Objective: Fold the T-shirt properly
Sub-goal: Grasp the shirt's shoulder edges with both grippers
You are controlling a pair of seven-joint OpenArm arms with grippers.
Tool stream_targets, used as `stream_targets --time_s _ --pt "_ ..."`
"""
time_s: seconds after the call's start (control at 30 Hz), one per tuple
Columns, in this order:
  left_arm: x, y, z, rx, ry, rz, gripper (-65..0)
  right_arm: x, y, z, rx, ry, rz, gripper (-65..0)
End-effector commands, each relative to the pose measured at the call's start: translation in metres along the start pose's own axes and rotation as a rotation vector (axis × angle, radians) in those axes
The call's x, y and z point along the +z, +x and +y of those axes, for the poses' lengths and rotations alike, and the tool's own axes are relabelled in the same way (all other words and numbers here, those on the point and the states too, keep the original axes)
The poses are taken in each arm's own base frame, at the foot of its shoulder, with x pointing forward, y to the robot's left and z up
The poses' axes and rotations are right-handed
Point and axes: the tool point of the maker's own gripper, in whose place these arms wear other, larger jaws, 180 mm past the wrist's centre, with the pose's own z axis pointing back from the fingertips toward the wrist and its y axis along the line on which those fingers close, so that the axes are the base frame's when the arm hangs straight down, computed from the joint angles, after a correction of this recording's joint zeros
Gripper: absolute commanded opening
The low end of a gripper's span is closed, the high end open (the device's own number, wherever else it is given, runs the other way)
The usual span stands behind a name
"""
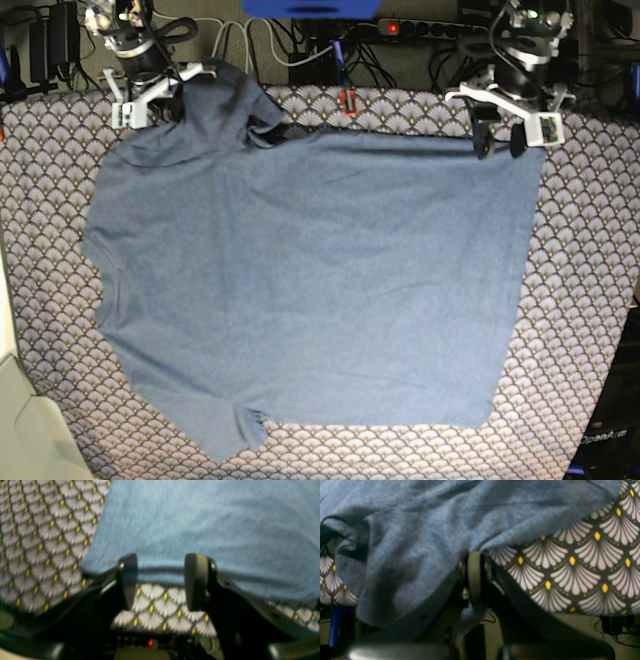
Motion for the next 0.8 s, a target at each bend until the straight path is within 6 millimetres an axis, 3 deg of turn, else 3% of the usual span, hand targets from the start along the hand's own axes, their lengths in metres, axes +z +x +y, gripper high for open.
stream_targets --time_s 0.0,0.17,0.3,0.5,0.77 --pt "0.003 0.005 0.011 -0.002 0.032 -0.021 -34.7 0.001 -0.003 0.001 0.006 0.008 0.020 -65.0" --pt "-0.005 0.000 0.047 0.043 0.148 -0.029 -34.7 -0.001 0.000 0.001 0.008 0.009 0.013 -65.0" --pt "-0.012 -0.024 0.071 0.074 0.216 0.020 -34.6 -0.001 0.000 0.001 0.008 0.009 0.013 -65.0" --pt "-0.024 -0.046 0.079 0.110 0.245 0.067 -34.6 -0.001 0.000 0.001 0.008 0.010 0.013 -65.0" --pt "-0.030 -0.037 0.082 0.143 0.269 0.032 -34.6 -0.001 0.000 0.001 0.010 0.010 0.015 -65.0"
